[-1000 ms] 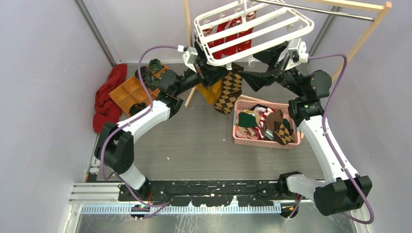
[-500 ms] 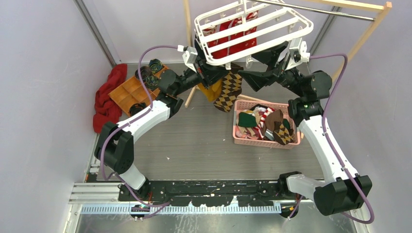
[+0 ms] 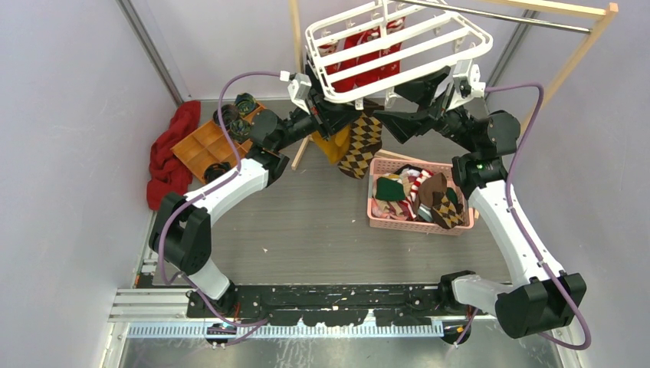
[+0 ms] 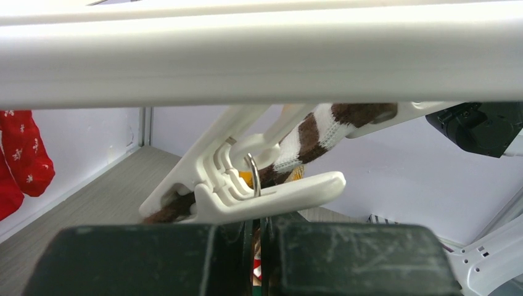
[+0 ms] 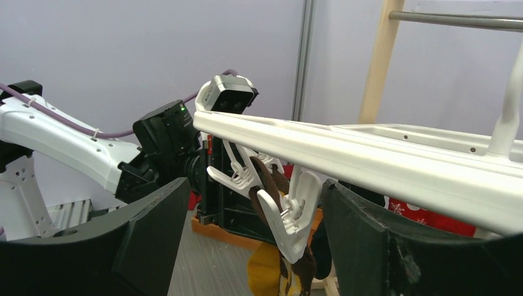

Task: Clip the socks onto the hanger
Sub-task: Open the clamp at the hanger.

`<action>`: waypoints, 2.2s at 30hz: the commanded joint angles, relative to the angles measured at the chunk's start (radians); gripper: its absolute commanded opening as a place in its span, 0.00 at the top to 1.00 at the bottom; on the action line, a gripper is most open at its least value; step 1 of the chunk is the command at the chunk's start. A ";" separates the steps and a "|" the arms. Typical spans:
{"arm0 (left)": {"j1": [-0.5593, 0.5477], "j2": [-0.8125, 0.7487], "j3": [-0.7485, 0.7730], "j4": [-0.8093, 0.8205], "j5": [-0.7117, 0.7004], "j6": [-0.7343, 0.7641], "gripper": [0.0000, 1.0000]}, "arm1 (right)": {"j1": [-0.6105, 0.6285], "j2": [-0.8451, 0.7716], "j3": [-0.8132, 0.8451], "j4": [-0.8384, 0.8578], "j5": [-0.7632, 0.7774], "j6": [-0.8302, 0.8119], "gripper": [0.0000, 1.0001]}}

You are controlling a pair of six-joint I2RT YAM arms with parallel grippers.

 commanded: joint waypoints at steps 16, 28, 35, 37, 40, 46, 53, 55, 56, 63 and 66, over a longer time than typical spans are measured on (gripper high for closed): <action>0.005 -0.002 0.047 0.057 -0.010 -0.003 1.00 | 0.010 0.004 0.042 0.064 0.030 0.038 0.32; 0.005 -0.008 0.044 0.055 -0.011 -0.003 1.00 | 0.010 0.001 0.042 0.054 0.029 0.034 0.65; 0.003 -0.020 0.034 0.054 0.003 -0.008 1.00 | 0.015 -0.002 0.048 0.031 0.033 0.022 0.82; -0.002 -0.029 0.029 0.054 0.016 -0.009 1.00 | 0.016 -0.004 0.050 0.023 0.037 0.019 0.85; -0.012 -0.045 0.017 0.045 0.044 -0.009 1.00 | 0.019 -0.003 0.052 0.009 0.042 0.012 0.85; -0.025 -0.071 -0.012 0.012 0.118 -0.030 1.00 | 0.024 -0.003 0.051 0.000 0.045 0.008 0.85; -0.040 -0.087 -0.008 -0.013 0.168 -0.039 1.00 | 0.033 -0.005 0.048 -0.009 0.041 0.004 0.86; -0.047 -0.091 -0.005 -0.015 0.175 -0.038 1.00 | 0.035 -0.005 0.048 -0.013 0.041 0.000 0.86; -0.051 -0.094 -0.006 -0.016 0.175 -0.036 1.00 | 0.035 -0.006 0.048 -0.016 0.040 -0.001 0.86; -0.058 -0.115 0.003 -0.082 0.118 0.005 1.00 | 0.036 -0.010 0.044 -0.021 0.034 -0.002 0.86; -0.058 -0.110 0.018 -0.089 0.107 0.002 1.00 | 0.038 -0.013 0.043 -0.024 0.031 -0.002 0.86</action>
